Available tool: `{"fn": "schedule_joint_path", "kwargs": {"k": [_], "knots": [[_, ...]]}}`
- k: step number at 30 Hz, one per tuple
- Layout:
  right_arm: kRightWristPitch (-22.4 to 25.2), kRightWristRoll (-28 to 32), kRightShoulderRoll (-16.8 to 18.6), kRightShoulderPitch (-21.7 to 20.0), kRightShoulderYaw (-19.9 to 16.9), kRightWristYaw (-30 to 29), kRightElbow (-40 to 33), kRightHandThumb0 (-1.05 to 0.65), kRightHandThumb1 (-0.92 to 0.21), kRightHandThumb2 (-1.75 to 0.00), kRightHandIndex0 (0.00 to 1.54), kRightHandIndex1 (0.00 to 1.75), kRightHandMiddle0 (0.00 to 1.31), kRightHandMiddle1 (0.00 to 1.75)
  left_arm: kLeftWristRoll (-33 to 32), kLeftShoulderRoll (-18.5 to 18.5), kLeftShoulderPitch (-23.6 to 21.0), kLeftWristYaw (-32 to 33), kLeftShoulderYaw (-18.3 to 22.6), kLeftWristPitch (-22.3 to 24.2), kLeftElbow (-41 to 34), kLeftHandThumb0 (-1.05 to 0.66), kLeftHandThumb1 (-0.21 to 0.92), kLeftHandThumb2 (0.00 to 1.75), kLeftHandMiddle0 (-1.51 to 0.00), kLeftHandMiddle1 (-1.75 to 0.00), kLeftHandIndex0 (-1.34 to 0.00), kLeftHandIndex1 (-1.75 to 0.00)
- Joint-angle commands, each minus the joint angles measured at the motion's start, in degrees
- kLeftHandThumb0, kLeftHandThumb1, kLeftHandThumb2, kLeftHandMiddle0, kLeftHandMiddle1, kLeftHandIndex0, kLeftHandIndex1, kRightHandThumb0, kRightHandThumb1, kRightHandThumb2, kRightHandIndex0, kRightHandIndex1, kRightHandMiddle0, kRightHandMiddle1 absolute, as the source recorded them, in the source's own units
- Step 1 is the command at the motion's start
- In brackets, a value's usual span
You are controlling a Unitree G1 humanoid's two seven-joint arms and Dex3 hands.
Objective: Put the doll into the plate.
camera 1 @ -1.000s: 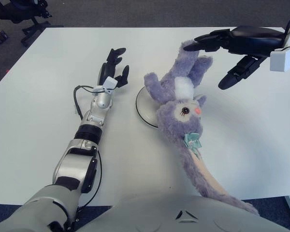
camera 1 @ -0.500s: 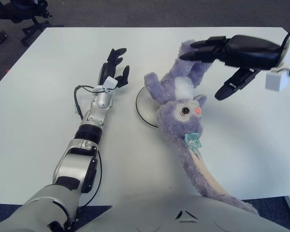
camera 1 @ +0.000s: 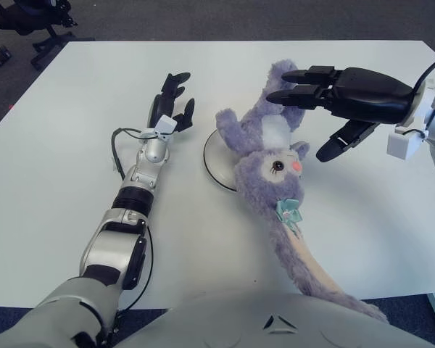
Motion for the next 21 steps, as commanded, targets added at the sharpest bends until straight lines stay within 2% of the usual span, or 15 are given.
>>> {"fn": "schedule_joint_path", "kwargs": {"k": [1, 15, 21], "knots": [[0.29, 0.02, 0.81, 0.17, 1.1, -0.07, -1.63, -0.65, -0.92, -0.36, 0.03, 0.0, 0.18, 0.0, -0.35, -0.09, 0.08, -0.07, 0.1, 0.04, 0.09, -0.55, 0.92, 0.81, -0.5, -0.35, -0.22, -0.72], [0.07, -2.09, 1.9, 1.34, 1.92, -0.96, -3.61, -0.53, -0.92, -0.3, 0.0, 0.0, 0.18, 0.0, -0.21, -0.19, -0.01, -0.01, 0.06, -0.02, 0.24, -0.55, 0.92, 0.81, -0.49, -0.38, -0.21, -0.73], [-2.8, -3.9, 2.29, 1.04, 3.17, -1.55, -1.72, -0.45, -0.92, -0.29, 0.0, 0.0, 0.19, 0.0, -0.19, -0.25, -0.08, 0.04, 0.03, -0.14, 0.38, -0.54, 0.92, 0.81, -0.48, -0.39, -0.21, -0.73]]}}
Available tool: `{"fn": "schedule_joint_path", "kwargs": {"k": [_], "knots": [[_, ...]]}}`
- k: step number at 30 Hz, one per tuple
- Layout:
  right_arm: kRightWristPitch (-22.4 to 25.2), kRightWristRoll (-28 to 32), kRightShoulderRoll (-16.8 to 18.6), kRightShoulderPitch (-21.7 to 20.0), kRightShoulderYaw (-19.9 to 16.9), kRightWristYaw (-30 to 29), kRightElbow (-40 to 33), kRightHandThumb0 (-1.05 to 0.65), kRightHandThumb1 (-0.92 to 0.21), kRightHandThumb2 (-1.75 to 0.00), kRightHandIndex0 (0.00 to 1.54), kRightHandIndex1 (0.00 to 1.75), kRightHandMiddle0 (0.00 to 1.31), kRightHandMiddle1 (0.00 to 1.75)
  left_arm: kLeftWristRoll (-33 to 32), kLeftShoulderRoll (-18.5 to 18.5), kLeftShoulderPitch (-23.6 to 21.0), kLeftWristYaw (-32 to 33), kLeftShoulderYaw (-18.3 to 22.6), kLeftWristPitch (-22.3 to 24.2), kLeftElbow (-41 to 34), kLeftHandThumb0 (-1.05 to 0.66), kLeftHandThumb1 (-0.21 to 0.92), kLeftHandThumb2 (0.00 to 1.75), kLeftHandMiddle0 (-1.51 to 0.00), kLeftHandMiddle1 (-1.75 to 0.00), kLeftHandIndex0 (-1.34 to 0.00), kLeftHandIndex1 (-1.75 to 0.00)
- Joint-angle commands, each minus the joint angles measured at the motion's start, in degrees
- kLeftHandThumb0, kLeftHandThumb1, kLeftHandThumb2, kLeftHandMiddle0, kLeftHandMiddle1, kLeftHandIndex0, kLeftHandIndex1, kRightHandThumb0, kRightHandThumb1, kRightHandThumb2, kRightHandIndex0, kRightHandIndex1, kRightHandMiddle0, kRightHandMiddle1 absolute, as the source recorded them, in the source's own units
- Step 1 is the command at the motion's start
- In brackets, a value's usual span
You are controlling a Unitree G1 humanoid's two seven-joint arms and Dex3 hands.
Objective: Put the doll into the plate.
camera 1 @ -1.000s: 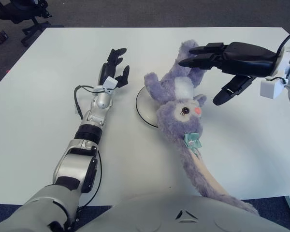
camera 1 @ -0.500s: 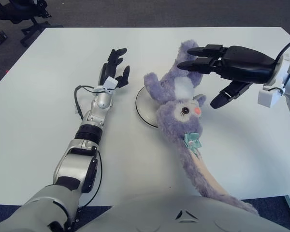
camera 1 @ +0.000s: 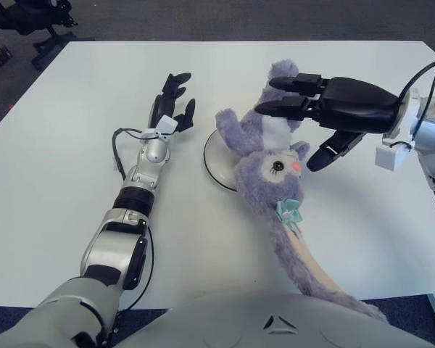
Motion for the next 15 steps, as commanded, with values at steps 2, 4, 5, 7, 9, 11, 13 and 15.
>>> {"fn": "schedule_joint_path", "kwargs": {"k": [2, 4, 5, 7, 9, 11, 13, 15], "knots": [[-3.1, -3.19, 0.97, 0.06, 1.58, -2.02, 2.54, -0.42, -0.92, -0.29, 0.0, 0.0, 0.19, 0.0, -0.23, -0.01, -0.12, 0.1, 0.05, -0.26, 0.39, -0.54, 0.92, 0.81, -0.48, -0.39, -0.21, -0.73], [-4.62, -4.79, 1.37, 0.02, 2.09, -3.15, 3.91, -0.38, -0.92, -0.28, 0.0, 0.0, 0.19, 0.0, -0.24, -0.02, -0.15, 0.13, 0.07, -0.34, 0.51, -0.54, 0.92, 0.8, -0.48, -0.39, -0.21, -0.73], [-5.45, -5.69, 1.58, 0.03, 2.26, -3.92, 4.57, -0.36, -0.92, -0.28, 0.0, 0.0, 0.19, 0.0, -0.25, -0.02, -0.17, 0.14, 0.08, -0.38, 0.56, -0.54, 0.92, 0.8, -0.48, -0.4, -0.21, -0.73], [-7.12, -7.4, 1.91, 0.14, 2.48, -5.47, 5.75, -0.33, -0.92, -0.27, 0.0, 0.0, 0.19, 0.0, -0.23, -0.08, -0.09, 0.2, 0.06, -0.42, 0.5, -0.54, 0.92, 0.8, -0.48, -0.4, -0.21, -0.73], [-8.87, -9.16, 2.31, 0.14, 2.59, -7.07, 6.99, -0.28, -0.92, -0.27, 0.0, 0.0, 0.19, 0.0, -0.21, -0.13, -0.07, 0.24, 0.05, -0.45, 0.48, -0.54, 0.92, 0.8, -0.48, -0.4, -0.21, -0.73], [-10.06, -10.34, 2.53, 0.06, 2.69, -8.26, 7.87, -0.22, -0.92, -0.26, 0.0, 0.0, 0.19, 0.0, -0.2, -0.14, -0.08, 0.26, 0.06, -0.48, 0.5, -0.54, 0.92, 0.8, -0.48, -0.4, -0.21, -0.73], [-11.27, -11.67, 2.77, -0.07, 2.81, -9.62, 8.66, -0.18, -0.92, -0.26, 0.0, 0.0, 0.19, 0.0, -0.2, -0.15, -0.11, 0.29, 0.07, -0.54, 0.59, -0.54, 0.92, 0.8, -0.47, -0.4, -0.21, -0.73], [-12.28, -12.79, 2.91, -0.09, 2.88, -10.79, 9.27, -0.13, -0.92, -0.26, 0.0, 0.0, 0.18, 0.0, -0.16, -0.22, -0.08, 0.35, 0.04, -0.56, 0.54, -0.54, 0.92, 0.8, -0.47, -0.41, -0.21, -0.73]]}}
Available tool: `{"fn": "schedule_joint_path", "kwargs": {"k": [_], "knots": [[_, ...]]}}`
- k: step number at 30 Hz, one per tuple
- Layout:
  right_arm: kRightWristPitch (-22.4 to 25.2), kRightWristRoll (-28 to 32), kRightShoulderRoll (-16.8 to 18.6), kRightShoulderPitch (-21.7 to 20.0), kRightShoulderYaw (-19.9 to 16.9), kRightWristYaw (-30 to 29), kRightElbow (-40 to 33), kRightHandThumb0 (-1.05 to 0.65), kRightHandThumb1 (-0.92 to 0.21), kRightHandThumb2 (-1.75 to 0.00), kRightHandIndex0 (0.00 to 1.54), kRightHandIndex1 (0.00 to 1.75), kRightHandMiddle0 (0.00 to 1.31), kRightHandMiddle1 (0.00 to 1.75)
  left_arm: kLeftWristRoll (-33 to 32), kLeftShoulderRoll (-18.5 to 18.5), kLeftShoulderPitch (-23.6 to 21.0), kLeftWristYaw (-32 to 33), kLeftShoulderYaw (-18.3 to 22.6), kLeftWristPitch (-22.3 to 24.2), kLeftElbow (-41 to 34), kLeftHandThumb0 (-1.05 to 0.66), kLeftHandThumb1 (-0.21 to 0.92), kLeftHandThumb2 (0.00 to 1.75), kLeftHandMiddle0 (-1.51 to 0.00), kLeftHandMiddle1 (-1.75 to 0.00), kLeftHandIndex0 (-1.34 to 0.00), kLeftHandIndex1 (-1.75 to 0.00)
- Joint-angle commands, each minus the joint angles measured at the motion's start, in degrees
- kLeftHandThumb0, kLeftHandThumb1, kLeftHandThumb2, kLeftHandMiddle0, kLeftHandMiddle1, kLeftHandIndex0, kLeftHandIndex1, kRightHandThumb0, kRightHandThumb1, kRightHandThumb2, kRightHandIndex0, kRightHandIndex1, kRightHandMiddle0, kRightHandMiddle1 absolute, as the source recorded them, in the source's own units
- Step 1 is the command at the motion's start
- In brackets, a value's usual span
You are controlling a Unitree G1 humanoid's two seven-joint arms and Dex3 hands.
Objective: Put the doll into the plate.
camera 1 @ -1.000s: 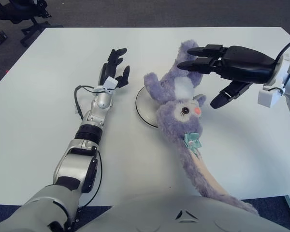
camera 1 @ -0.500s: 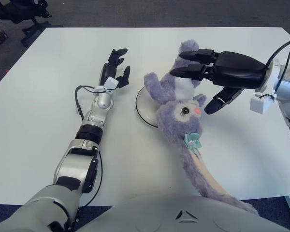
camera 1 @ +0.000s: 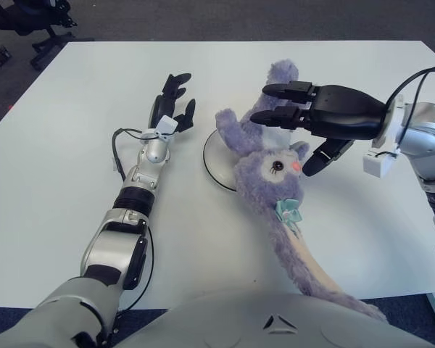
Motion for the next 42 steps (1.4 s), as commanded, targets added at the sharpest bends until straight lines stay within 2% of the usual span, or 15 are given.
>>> {"fn": "schedule_joint_path", "kwargs": {"k": [1, 6, 11, 19, 42], "knots": [[-2.07, -2.28, 0.48, -0.11, 0.35, -2.6, 1.27, -0.11, -0.89, -0.32, 0.0, 0.0, 0.18, 0.0, -0.16, -0.08, -0.07, 0.35, 0.03, -0.51, 0.3, -0.54, 0.92, 0.8, -0.47, -0.41, -0.21, -0.73], [-3.71, -4.47, 0.82, -0.22, 0.81, -4.98, 2.89, -0.05, -0.76, -0.56, 0.0, 0.0, 0.17, 0.0, -0.16, -0.18, 0.02, 0.36, 0.03, -0.5, 0.08, -0.53, 0.92, 0.8, -0.47, -0.41, -0.21, -0.73], [-5.31, -6.7, 0.93, -0.48, 1.18, -7.48, 4.56, -0.02, -0.7, -0.67, 0.0, 0.0, 0.16, 0.0, -0.12, -0.32, 0.11, 0.39, 0.01, -0.36, -0.28, -0.53, 0.92, 0.8, -0.46, -0.42, -0.21, -0.73], [-7.08, -8.85, 1.06, -0.89, 1.7, -10.5, 7.18, 0.0, -0.68, -0.72, 0.0, 0.0, 0.15, 0.0, 0.03, -0.52, 0.16, 0.49, -0.01, -0.21, -0.55, -0.53, 0.92, 0.8, -0.46, -0.42, -0.21, -0.72], [-8.41, -11.36, 0.95, -1.01, 3.84, -13.42, 11.33, 0.01, -0.65, -0.78, 0.01, 0.0, 0.18, 0.01, 0.7, -1.17, 0.22, 1.05, -0.24, 0.53, -1.55, -0.52, 0.92, 0.8, -0.45, -0.42, -0.21, -0.69]]}}
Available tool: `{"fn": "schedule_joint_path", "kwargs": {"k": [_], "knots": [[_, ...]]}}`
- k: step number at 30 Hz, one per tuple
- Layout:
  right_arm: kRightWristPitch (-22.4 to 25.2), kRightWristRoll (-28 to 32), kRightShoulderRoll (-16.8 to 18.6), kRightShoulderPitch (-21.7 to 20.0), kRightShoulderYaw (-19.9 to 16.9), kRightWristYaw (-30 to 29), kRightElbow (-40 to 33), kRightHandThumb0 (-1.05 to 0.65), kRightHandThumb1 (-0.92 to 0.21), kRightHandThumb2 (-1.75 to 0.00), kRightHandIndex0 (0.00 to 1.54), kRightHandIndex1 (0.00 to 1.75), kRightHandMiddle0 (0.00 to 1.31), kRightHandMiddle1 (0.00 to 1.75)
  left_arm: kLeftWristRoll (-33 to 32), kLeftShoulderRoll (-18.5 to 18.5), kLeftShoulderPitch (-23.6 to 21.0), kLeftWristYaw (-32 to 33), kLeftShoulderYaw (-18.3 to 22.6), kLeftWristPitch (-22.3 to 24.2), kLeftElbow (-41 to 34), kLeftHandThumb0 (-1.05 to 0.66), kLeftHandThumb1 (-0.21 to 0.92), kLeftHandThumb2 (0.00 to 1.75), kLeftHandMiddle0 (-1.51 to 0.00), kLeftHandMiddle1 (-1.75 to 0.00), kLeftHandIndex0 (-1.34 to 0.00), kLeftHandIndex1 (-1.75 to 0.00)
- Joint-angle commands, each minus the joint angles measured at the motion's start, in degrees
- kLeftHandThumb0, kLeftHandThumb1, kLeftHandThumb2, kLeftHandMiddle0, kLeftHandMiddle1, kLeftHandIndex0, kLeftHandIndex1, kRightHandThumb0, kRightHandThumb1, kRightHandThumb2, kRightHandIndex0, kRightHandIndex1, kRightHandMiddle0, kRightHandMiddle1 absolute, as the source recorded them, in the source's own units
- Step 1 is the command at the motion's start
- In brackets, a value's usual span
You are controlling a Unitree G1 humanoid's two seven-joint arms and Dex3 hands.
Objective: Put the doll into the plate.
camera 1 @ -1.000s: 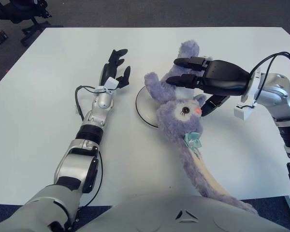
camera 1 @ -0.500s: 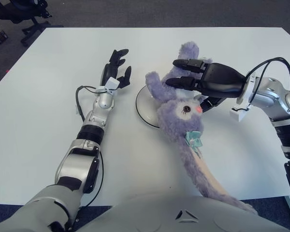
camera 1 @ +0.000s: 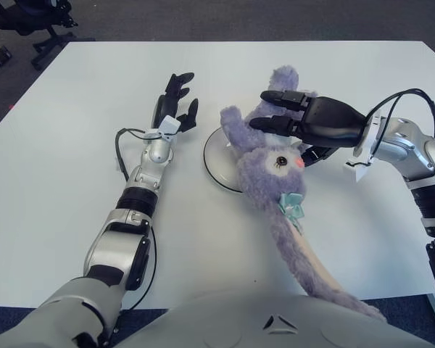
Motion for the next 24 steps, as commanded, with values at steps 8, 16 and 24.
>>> {"fn": "schedule_joint_path", "kwargs": {"k": [8, 16, 24], "knots": [[0.31, -2.39, 0.89, 1.03, 0.43, -3.2, 0.57, 0.01, -0.65, -0.79, 0.14, 0.02, 0.22, 0.02, 0.66, -0.11, 0.11, 1.09, -0.24, 0.54, -0.57, -0.52, 0.92, 0.8, -0.45, -0.42, -0.21, -0.68], [-0.86, -13.14, 3.24, 2.59, -0.79, -18.02, -0.03, -0.01, -0.83, -0.44, 0.63, 0.11, 0.67, 0.11, 0.77, -0.1, 0.08, 1.36, -0.32, 0.67, -0.62, -0.52, 0.92, 0.81, -0.46, -0.42, -0.22, -0.67], [-6.24, -7.71, 4.11, 1.4, 0.73, -22.95, 6.78, 0.0, -0.81, -0.52, 0.32, 1.66, 0.47, 1.23, 0.84, -0.15, 0.11, 1.51, -0.35, 0.77, -0.71, -0.52, 0.92, 0.81, -0.46, -0.42, -0.23, -0.66]]}}
